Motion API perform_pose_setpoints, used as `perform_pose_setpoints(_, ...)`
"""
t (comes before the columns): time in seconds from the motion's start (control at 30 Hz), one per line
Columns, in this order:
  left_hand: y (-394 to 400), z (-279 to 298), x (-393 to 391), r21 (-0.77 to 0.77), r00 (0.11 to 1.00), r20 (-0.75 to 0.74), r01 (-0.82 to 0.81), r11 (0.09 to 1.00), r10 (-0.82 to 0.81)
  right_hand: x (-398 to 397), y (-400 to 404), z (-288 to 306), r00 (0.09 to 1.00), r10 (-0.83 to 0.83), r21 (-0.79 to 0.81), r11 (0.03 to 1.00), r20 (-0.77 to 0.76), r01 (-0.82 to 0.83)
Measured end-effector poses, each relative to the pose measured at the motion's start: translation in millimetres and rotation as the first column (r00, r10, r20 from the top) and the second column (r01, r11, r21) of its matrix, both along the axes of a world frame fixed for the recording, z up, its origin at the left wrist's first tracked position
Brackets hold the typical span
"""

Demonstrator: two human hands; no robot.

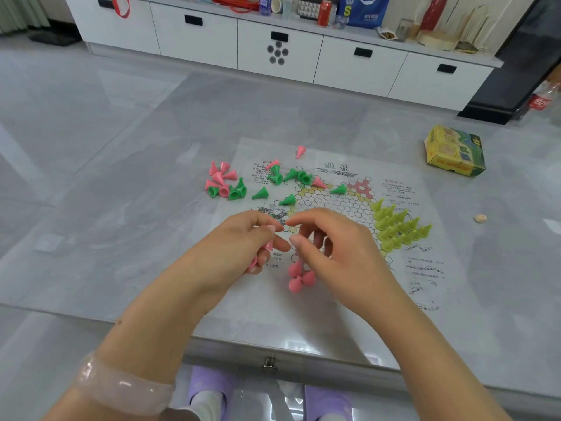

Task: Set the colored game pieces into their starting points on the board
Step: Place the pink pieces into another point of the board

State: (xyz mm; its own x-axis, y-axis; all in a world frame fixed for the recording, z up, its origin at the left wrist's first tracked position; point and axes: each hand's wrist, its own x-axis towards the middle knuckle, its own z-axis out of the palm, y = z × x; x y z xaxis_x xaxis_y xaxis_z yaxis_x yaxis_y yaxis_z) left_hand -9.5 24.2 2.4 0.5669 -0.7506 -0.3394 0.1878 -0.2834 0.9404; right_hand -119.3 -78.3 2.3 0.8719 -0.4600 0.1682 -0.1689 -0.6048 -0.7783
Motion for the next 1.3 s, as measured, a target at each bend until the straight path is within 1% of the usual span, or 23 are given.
perform_pose_setpoints(0.07, -1, 0, -2, -0.038, 0.999, -0.030, 0.027, 0.999, -0.028, 1, 5, 0, 0.999, 0.029, -0.011, 1.000, 0.046, -0.028)
perform_pose_setpoints(0.13, -2, 0, -4, -0.059, 0.998, -0.044, 0.032, 0.998, -0.034, 2, 7, -1, 0.996, 0.052, -0.058, 0.997, 0.075, -0.048)
perform_pose_setpoints(0.3, -6, 0, -6, -0.060, 1.000, 0.016, 0.013, 0.998, -0.012, 0, 10, -3, 0.990, 0.064, -0.097, 0.994, 0.128, -0.052)
perform_pose_setpoints(0.4, -9, 0, -9, -0.079, 1.000, -0.011, -0.029, 0.996, 0.028, -3, 7, -5, 0.985, 0.088, -0.212, 0.976, 0.147, -0.055)
perform_pose_setpoints(0.5, -14, 1, -10, -0.070, 0.995, -0.074, -0.076, 0.995, 0.071, -4, 4, -11, 0.987, 0.075, -0.340, 0.940, 0.143, -0.023)
perform_pose_setpoints(0.57, -16, 1, -12, -0.057, 0.993, -0.086, -0.092, 0.994, 0.087, -5, 3, -14, 0.989, 0.061, -0.403, 0.915, 0.136, -0.002)
perform_pose_setpoints(0.8, -22, 2, -22, -0.039, 0.988, -0.120, -0.101, 0.994, 0.096, -7, 0, -16, 0.992, 0.024, -0.459, 0.887, 0.127, 0.038)
perform_pose_setpoints(0.9, -24, 2, -25, -0.024, 0.987, -0.124, -0.108, 0.994, 0.104, -8, -1, -16, 0.991, 0.014, -0.471, 0.881, 0.132, 0.050)
perform_pose_setpoints(1.0, -24, 3, -27, -0.038, 0.993, -0.104, -0.055, 0.998, 0.050, -8, -2, -18, 0.986, -0.012, -0.458, 0.884, 0.167, 0.088)
perform_pose_setpoints(1.13, -23, 4, -26, -0.011, 0.997, -0.063, -0.034, 0.999, 0.033, -9, -4, -17, 0.974, -0.020, -0.353, 0.930, 0.226, 0.101)
perform_pose_setpoints(1.23, -24, 2, -26, 0.051, 1.000, 0.006, -0.006, 0.999, 0.006, -9, -3, -16, 0.975, -0.013, -0.306, 0.948, 0.221, 0.082)
perform_pose_setpoints(1.3, -25, 2, -26, 0.058, 1.000, 0.014, -0.011, 0.998, 0.011, -9, -3, -12, 0.972, -0.032, -0.234, 0.968, 0.233, 0.088)
